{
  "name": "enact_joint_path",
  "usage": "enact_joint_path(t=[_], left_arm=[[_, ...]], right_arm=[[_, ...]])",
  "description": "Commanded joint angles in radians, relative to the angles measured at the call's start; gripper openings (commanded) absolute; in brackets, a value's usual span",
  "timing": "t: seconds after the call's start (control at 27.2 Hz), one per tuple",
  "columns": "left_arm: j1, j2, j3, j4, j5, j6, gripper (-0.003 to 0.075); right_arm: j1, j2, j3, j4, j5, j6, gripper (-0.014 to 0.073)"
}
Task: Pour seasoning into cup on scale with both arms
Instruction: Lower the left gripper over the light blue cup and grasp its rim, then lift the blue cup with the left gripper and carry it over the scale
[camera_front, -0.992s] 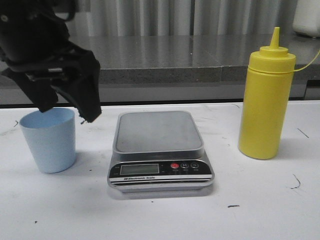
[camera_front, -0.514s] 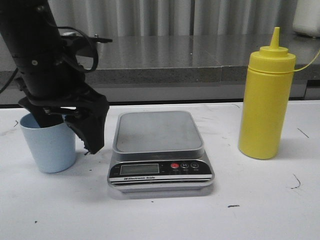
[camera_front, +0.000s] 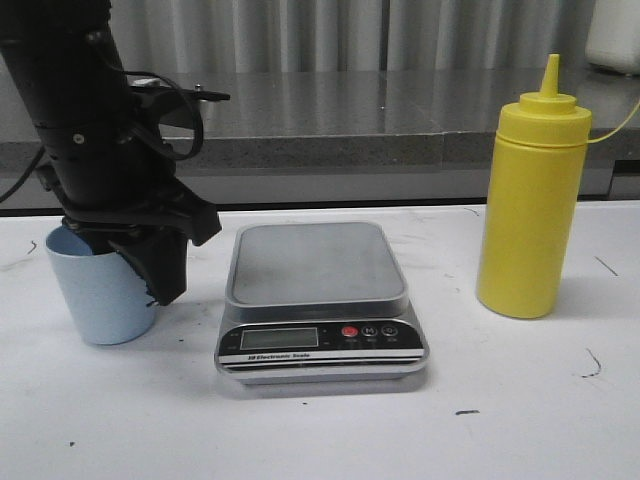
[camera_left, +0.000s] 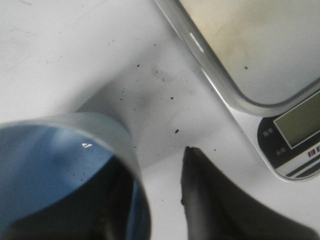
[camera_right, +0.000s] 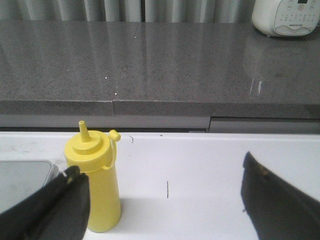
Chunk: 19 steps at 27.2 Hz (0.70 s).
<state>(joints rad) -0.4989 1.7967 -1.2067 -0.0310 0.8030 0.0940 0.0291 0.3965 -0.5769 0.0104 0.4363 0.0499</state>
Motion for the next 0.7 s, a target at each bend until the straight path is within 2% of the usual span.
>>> enact_joint_path(t=[0.0, 0.26, 0.48, 0.66], left_arm=[[-0.006, -0.042, -0.029, 0.003, -0.015, -0.006, -0.0021], [-0.006, -0.042, -0.067, 0.023, 0.023, -0.006, -0.002], [-0.019, -0.042, -0.25, 0.017, 0.217, -0.006, -0.002], [-0.049, -0.037, -0.361, 0.017, 0.264, -0.006, -0.002]], right_arm=[[-0.006, 0.014, -0.036, -0.003, -0.079, -0.004, 0.0631], [-0.006, 0.014, -0.036, -0.003, -0.079, -0.004, 0.0631], [-0.006, 0.014, -0.036, -0.003, -0.079, -0.004, 0.0631], [-0.006, 0.014, -0.036, -0.003, -0.079, -0.004, 0.0631]])
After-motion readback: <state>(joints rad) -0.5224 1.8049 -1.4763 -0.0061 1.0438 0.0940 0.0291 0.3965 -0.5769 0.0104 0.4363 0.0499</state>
